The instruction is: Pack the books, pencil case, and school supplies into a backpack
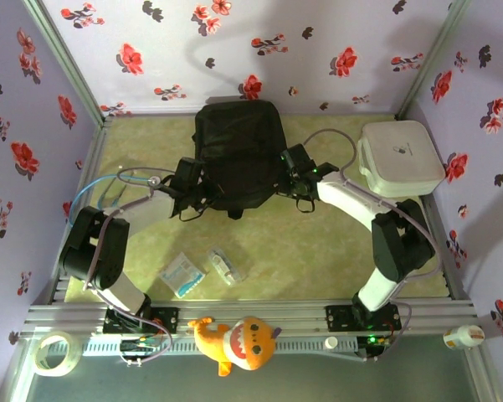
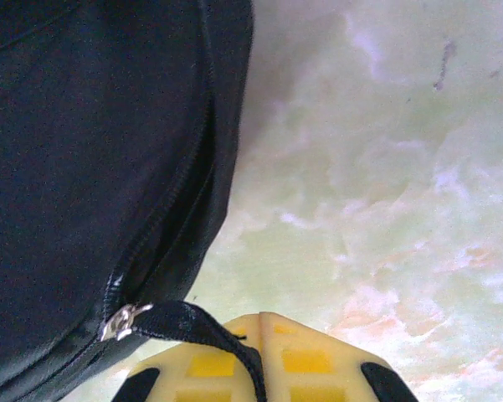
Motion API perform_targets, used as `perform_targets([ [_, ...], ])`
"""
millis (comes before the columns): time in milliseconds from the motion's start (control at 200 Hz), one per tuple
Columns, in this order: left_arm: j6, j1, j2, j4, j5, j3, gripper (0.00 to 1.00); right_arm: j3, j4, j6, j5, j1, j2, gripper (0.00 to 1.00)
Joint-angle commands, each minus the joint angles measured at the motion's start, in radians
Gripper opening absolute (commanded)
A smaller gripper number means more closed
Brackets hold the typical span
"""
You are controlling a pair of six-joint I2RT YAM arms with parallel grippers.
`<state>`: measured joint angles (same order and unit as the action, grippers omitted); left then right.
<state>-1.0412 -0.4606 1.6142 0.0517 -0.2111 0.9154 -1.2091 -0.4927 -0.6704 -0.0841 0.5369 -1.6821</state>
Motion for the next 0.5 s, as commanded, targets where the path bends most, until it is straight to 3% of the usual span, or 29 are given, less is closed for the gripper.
perform_targets([
  [0, 0.052, 0.023, -0.032, 0.11, 0.016, 0.013, 0.0, -0.075, -0.067, 0.014, -0.126, -0.047, -0.038, 0.0],
  [495, 0.116, 0.023, -0.063, 0.186, -0.001, 0.018, 0.0, -0.136, -0.111, 0.045, -0.166, -0.094, -0.041, 0.0],
])
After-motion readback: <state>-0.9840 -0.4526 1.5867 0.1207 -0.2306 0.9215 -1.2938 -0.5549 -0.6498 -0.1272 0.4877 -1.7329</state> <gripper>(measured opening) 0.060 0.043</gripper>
